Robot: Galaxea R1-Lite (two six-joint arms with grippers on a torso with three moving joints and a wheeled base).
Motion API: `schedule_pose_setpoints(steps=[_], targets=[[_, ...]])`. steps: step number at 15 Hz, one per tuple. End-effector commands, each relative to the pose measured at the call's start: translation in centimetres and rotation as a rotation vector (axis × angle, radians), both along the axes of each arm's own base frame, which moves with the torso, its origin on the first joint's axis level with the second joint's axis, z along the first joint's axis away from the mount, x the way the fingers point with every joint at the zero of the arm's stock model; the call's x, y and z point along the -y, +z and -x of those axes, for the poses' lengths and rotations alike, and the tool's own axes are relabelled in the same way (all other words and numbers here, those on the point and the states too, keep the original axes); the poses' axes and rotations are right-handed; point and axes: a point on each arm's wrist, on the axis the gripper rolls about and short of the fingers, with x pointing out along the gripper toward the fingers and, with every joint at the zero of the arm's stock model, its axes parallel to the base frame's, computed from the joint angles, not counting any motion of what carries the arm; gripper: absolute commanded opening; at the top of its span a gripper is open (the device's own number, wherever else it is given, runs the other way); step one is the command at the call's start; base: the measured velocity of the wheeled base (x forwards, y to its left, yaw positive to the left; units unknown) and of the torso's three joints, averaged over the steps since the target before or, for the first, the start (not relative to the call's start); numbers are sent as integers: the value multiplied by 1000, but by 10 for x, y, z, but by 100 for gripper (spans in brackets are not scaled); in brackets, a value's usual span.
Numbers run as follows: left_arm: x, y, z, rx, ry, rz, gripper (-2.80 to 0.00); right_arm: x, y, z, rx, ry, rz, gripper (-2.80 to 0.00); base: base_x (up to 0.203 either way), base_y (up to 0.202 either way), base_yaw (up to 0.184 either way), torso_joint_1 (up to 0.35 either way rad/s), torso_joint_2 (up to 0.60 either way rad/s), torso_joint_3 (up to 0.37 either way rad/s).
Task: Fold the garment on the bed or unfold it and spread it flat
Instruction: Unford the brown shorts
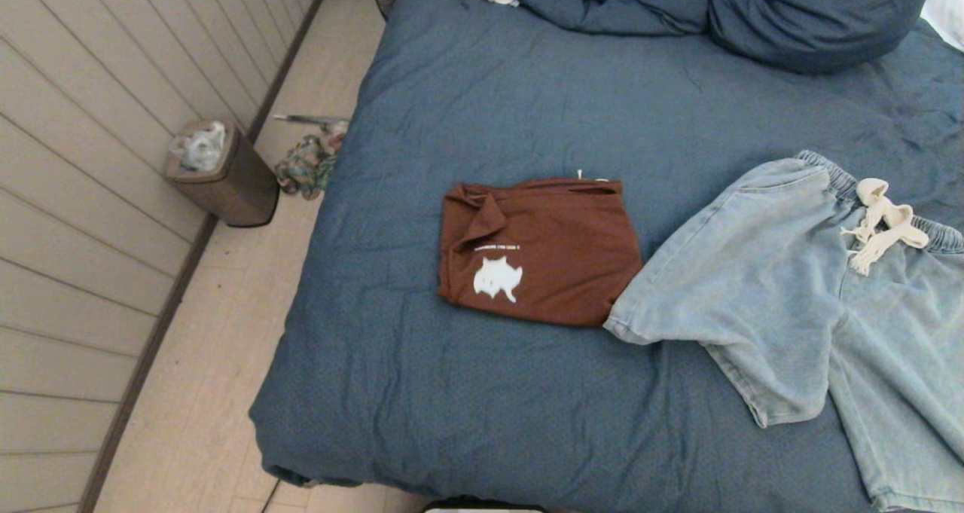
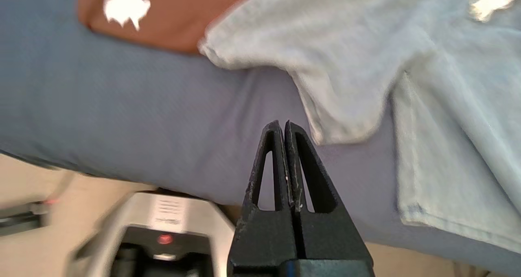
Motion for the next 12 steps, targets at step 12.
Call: schedule_pose_setpoints(steps=[12], targets=[[96,74,-221,-613,-474,424,-280,-123,63,-313,-523,390,-153,-280,0,0,0,0,0,0]])
